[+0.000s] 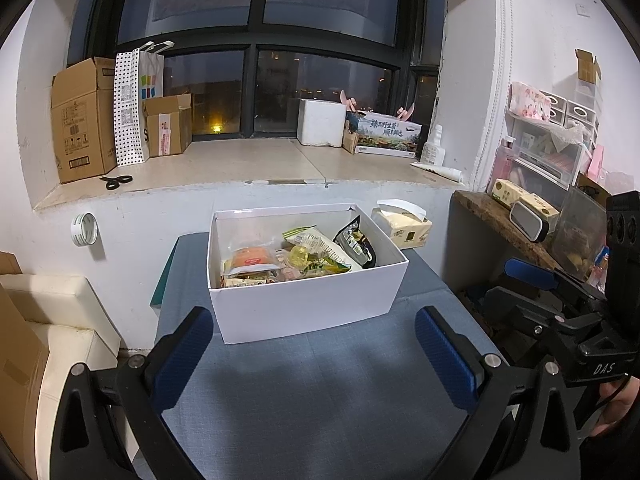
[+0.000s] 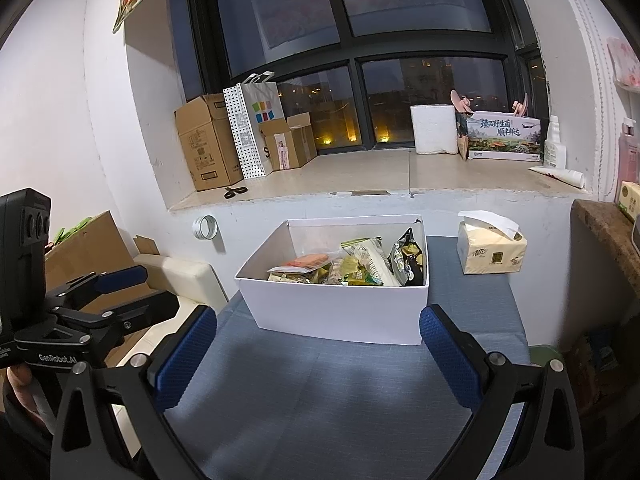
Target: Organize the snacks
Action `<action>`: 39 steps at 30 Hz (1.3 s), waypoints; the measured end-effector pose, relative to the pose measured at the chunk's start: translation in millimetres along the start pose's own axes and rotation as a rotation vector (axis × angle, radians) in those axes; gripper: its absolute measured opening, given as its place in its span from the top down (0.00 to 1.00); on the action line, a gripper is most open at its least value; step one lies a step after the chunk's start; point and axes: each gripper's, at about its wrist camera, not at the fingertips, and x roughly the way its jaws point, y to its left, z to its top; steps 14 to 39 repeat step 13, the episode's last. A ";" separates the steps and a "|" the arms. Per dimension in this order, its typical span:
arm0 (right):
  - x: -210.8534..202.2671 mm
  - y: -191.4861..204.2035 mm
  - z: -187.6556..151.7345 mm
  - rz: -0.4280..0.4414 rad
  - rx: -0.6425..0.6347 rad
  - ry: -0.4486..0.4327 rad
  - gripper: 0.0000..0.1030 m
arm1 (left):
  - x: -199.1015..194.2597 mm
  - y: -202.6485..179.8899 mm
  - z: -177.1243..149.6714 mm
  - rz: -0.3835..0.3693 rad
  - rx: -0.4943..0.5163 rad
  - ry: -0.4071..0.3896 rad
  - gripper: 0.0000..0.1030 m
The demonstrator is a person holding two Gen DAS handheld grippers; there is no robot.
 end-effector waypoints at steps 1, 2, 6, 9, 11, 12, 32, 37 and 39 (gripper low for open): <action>-0.1 0.0 0.0 0.001 0.000 0.000 0.00 | 0.0 -0.1 0.0 0.000 0.001 0.000 0.00; 0.1 0.1 0.2 0.000 0.000 0.000 0.00 | -0.1 0.1 0.1 -0.002 0.000 -0.001 0.00; 0.4 0.6 -0.4 0.001 0.001 0.002 0.00 | -0.2 1.3 -0.7 0.000 0.001 0.000 0.00; 0.4 1.0 -0.9 0.002 0.001 0.001 0.00 | -0.3 1.5 -1.3 0.000 0.000 -0.002 0.00; 0.7 1.6 -1.2 0.001 0.000 0.002 0.00 | -0.4 2.0 -1.6 0.005 0.000 0.000 0.00; 0.6 1.1 -0.8 0.000 0.000 0.002 0.00 | -0.7 3.0 -1.7 0.008 -0.001 -0.002 0.00; 0.8 1.1 -1.1 0.000 0.001 0.003 0.00 | -1.3 3.7 -1.9 0.011 -0.002 -0.003 0.00; 0.8 1.1 -1.1 0.000 0.001 0.003 0.00 | -1.3 3.7 -1.9 0.011 -0.002 -0.003 0.00; 0.8 1.1 -1.1 0.000 0.001 0.003 0.00 | -1.3 3.7 -1.9 0.011 -0.002 -0.003 0.00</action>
